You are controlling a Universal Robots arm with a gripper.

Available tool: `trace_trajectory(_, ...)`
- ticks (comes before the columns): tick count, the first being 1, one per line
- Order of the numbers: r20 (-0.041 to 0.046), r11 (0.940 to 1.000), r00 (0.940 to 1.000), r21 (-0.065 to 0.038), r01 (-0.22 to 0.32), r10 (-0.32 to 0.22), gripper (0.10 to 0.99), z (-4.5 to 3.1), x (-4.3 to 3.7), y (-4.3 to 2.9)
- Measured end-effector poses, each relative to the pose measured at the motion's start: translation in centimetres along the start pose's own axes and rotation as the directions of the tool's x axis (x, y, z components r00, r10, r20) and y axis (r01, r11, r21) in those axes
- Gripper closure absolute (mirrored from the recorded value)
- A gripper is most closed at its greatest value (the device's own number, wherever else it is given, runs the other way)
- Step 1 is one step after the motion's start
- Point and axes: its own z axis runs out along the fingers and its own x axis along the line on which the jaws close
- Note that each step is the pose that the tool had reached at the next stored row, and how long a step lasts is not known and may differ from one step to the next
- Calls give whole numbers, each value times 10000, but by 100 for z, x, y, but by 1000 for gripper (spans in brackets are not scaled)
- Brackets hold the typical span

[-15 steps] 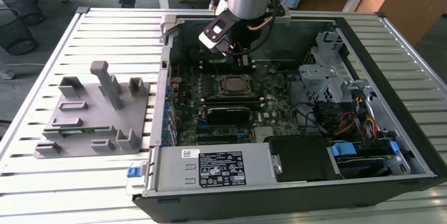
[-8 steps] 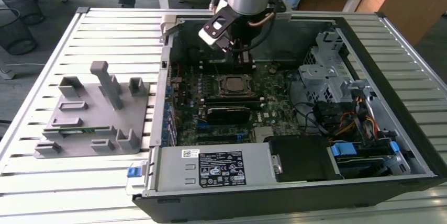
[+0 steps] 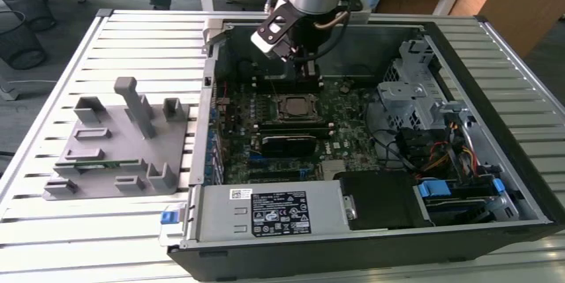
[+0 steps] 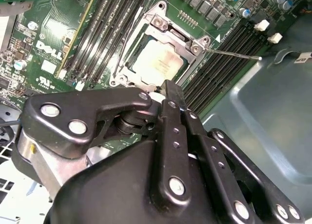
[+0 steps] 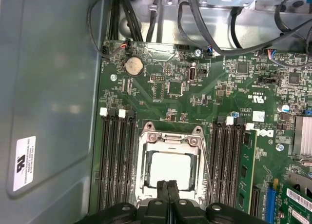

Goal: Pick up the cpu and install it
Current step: 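Install the first cpu locking lever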

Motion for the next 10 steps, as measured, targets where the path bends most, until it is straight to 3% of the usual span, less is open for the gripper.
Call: trace_trajectory(10,0,10000,10000,-2,0,0,980,-92,8,-1)
